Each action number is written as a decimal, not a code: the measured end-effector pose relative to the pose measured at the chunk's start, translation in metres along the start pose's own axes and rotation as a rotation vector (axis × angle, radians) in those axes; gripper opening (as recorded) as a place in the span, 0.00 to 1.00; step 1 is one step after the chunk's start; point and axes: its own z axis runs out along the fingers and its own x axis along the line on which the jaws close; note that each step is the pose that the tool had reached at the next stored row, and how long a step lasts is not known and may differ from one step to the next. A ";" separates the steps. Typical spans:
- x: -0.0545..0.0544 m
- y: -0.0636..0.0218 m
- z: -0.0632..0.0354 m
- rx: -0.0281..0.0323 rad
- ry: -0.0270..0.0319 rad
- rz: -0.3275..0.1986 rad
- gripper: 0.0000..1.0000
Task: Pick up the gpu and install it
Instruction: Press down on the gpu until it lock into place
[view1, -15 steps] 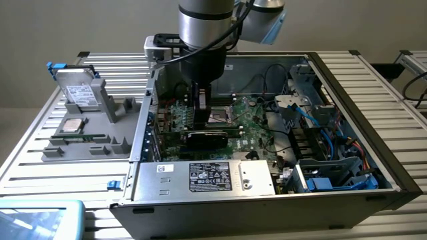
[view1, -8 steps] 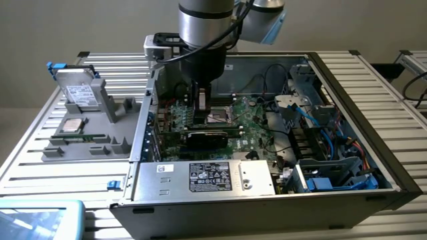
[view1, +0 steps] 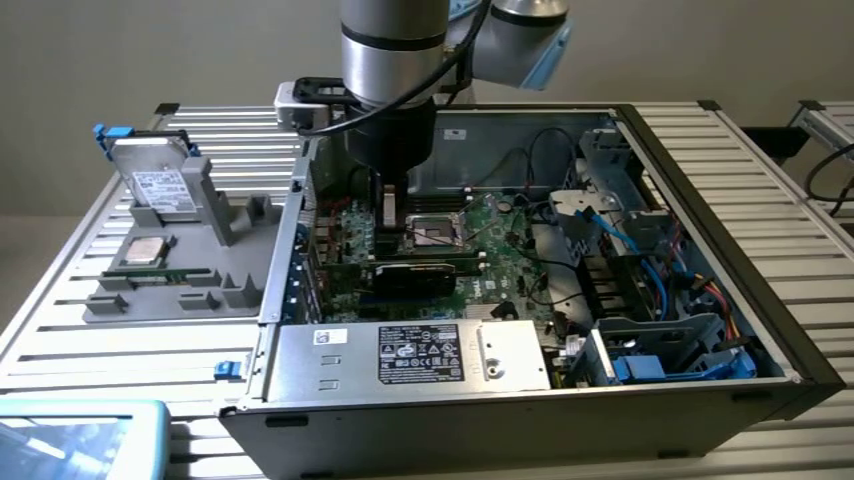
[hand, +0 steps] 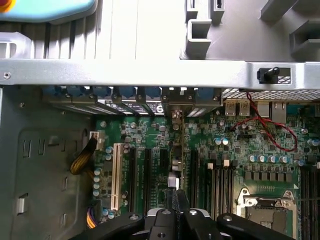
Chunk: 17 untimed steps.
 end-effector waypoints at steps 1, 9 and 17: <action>0.000 0.0002 0.0019 0.0001 0.0005 0.000 0.12; -0.006 0.0100 0.0157 0.0037 0.0014 0.002 0.12; -0.010 0.0131 0.0251 0.0226 0.0044 0.004 0.12</action>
